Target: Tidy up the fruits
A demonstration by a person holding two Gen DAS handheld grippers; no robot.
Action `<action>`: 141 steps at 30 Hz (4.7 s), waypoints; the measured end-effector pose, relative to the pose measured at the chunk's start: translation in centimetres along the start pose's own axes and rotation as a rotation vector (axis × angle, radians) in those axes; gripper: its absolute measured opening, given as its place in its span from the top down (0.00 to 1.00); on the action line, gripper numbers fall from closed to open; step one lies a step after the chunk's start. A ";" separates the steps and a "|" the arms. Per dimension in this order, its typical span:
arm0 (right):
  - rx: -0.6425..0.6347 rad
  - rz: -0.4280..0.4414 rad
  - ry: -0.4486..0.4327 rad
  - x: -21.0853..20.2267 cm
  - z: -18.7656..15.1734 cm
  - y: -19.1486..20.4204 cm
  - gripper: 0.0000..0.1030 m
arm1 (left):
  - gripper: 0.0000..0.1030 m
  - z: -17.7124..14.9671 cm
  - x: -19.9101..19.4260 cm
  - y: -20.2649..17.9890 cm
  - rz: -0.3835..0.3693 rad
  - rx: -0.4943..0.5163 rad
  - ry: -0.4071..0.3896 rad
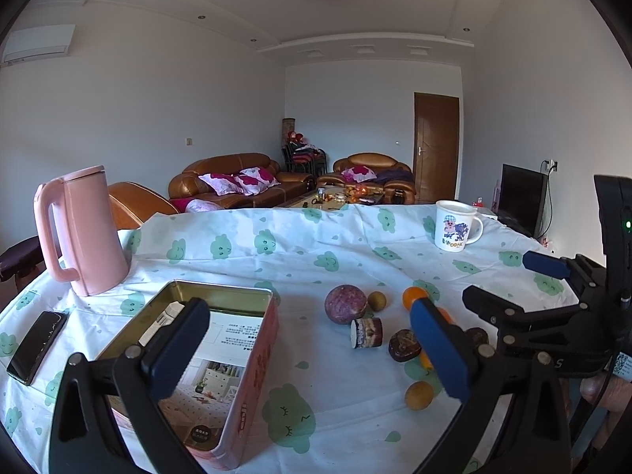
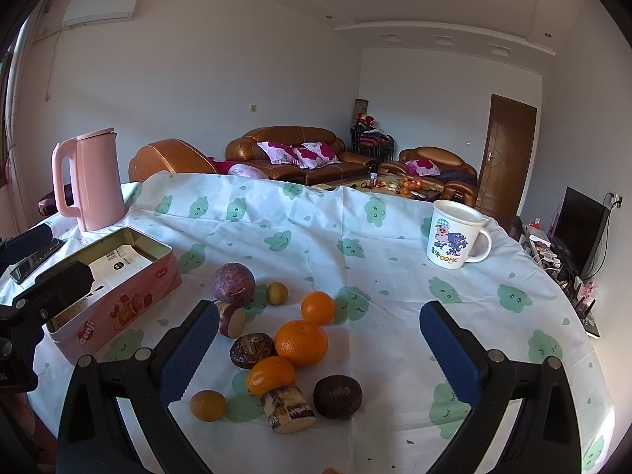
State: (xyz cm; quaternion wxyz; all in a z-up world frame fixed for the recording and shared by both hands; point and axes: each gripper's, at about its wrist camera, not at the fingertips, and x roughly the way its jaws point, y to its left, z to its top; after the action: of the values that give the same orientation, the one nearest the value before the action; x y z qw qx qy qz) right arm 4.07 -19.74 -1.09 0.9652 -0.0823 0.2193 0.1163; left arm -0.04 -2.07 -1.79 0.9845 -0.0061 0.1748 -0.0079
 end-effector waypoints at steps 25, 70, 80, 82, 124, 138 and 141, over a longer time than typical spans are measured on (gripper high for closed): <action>0.033 0.171 0.085 0.5 -6.6 -2.8 0.37 | 0.38 -4.9 6.1 -6.6 -0.246 0.133 0.312; -0.129 0.398 -0.042 0.9 0.9 6.9 0.64 | 0.74 -1.6 2.7 4.5 -0.035 0.023 0.109; -0.168 0.435 -0.039 2.0 2.5 10.5 0.64 | 0.74 -1.5 3.0 7.7 0.040 -0.009 0.116; -0.177 0.441 -0.035 2.5 2.6 11.2 0.64 | 0.74 -1.5 3.2 8.5 0.059 -0.015 0.124; -0.303 0.455 0.140 8.7 1.2 19.9 0.64 | 0.73 -2.2 6.7 15.1 0.099 -0.133 0.285; -0.245 0.357 0.055 4.6 1.0 13.3 0.38 | 0.24 -0.3 3.6 12.2 0.086 -0.085 0.135; -0.205 0.282 0.054 3.3 0.1 8.8 0.37 | 0.24 0.1 3.3 10.0 0.046 -0.059 0.116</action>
State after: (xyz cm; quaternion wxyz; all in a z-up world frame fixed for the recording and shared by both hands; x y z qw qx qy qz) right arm 4.73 -10.63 -3.44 0.9197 -0.1518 0.2414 0.2699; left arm 3.21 7.83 -3.00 0.9721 -0.0306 0.2319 0.0194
